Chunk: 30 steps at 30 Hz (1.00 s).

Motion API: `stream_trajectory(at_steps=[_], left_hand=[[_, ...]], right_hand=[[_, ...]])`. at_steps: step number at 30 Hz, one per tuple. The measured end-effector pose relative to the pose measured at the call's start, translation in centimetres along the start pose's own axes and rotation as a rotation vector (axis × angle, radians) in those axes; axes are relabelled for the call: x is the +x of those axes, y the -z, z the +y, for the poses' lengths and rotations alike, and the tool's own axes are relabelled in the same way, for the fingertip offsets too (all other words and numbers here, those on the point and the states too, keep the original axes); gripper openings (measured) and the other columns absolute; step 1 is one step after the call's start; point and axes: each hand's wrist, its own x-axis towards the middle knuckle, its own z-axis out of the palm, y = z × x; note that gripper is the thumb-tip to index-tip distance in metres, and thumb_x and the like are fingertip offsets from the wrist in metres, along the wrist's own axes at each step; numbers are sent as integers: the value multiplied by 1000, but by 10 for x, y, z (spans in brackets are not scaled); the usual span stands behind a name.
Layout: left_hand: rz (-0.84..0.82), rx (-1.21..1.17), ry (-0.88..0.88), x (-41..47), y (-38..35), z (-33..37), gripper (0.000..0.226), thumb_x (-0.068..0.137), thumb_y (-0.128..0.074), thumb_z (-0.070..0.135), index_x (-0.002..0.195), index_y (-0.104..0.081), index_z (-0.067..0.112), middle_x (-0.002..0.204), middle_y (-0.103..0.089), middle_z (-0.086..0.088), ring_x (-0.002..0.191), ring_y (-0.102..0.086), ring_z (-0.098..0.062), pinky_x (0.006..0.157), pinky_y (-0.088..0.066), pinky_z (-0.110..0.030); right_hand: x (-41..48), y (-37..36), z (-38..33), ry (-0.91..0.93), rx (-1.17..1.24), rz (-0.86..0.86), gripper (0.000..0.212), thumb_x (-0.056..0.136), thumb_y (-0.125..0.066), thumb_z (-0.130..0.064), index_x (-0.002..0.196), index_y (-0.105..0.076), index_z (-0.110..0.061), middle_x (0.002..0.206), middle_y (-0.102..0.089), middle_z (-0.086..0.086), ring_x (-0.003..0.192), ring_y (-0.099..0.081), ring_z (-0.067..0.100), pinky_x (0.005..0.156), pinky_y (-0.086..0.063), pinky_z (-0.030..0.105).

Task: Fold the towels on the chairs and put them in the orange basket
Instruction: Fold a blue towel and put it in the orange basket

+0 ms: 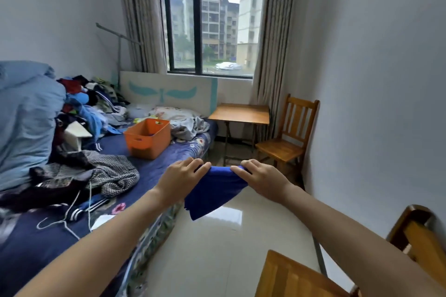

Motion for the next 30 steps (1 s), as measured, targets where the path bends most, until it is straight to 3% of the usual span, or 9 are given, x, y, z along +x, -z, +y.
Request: stream_trajectory(at_steps=[3, 8, 15, 22, 30], left_hand=[[-54, 78, 43, -36, 13, -44, 35, 76, -42, 10, 110, -47, 13, 86, -68, -5, 64, -65, -21, 49, -53, -28], [-101, 125, 94, -90, 22, -114, 34, 76, -41, 10, 109, -48, 14, 86, -68, -3, 65, -63, -19, 50, -53, -27], [-114, -17, 142, -132, -15, -159, 39, 71, -41, 13, 110, -47, 12, 89, -68, -5, 70, -65, -21, 52, -54, -28], [-93, -172, 152, -109, -99, -176, 40, 72, -45, 15, 112, -47, 13, 88, -68, -3, 69, -66, -19, 48, -52, -26], [-136, -157, 89, -47, -196, -227, 38, 77, -45, 13, 114, -47, 10, 92, -68, -5, 70, -67, -21, 52, -55, -28]], right_hand=[[53, -23, -22, 72, 34, 87, 66, 69, -78, -7, 124, -41, -12, 93, -66, 12, 74, -65, 21, 55, -57, 27], [129, -66, -62, 110, 54, 194, 75, 56, -83, -6, 119, -44, -15, 91, -67, 13, 71, -65, 22, 53, -56, 28], [169, -110, -81, 114, 90, 136, 72, 57, -83, -7, 117, -44, -16, 91, -66, 13, 70, -64, 22, 50, -55, 28], [159, -152, -31, 120, 76, 68, 62, 65, -80, -9, 116, -44, -15, 95, -67, 15, 76, -66, 23, 55, -57, 29], [174, -243, 61, 103, 85, 56, 62, 64, -81, -9, 115, -45, -14, 96, -67, 15, 77, -66, 23, 56, -57, 28]])
